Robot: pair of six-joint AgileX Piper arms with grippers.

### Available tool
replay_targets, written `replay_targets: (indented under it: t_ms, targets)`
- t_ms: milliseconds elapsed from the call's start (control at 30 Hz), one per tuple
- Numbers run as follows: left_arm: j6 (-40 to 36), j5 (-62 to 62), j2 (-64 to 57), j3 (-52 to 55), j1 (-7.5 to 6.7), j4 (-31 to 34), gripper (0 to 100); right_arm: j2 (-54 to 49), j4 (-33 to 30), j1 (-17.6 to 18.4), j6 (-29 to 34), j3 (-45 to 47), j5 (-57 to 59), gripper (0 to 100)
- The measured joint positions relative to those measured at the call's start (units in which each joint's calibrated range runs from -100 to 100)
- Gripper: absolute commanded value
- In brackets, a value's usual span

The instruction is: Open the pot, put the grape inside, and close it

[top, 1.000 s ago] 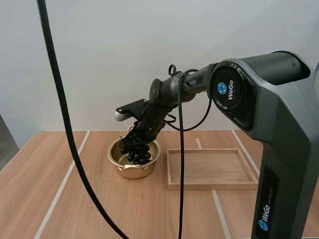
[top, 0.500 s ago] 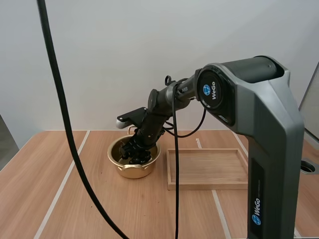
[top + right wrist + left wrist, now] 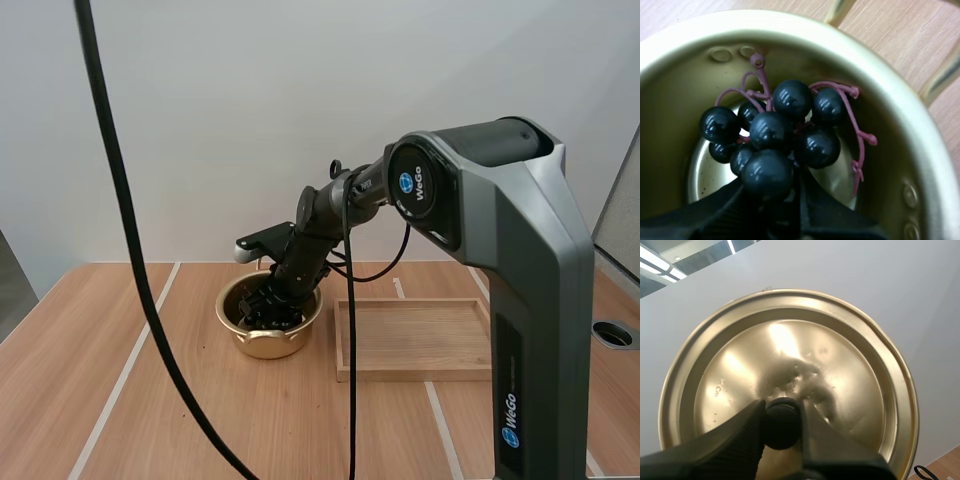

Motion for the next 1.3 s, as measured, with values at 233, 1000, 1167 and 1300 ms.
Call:
replay_targets:
  t_ms: [233, 1000, 1167, 1300]
  targets:
    - [0.00, 0.00, 0.00, 0.00, 0.00, 0.00, 0, 0.03, 1.14, 0.00, 0.00, -0.12, 0.00, 53]
    - [0.00, 0.00, 0.00, 0.00, 0.00, 0.00, 0, -6.62, 2.28, 0.00, -0.62, 0.13, 4.51, 100]
    - [0.00, 0.00, 0.00, 0.00, 0.00, 0.00, 0, -11.54, 2.18, 0.00, -0.65, 0.13, 5.49, 100]
    - [0.00, 0.00, 0.00, 0.00, 0.00, 0.00, 0, -14.92, 2.18, 0.00, -0.73, 0.13, 6.86, 100]
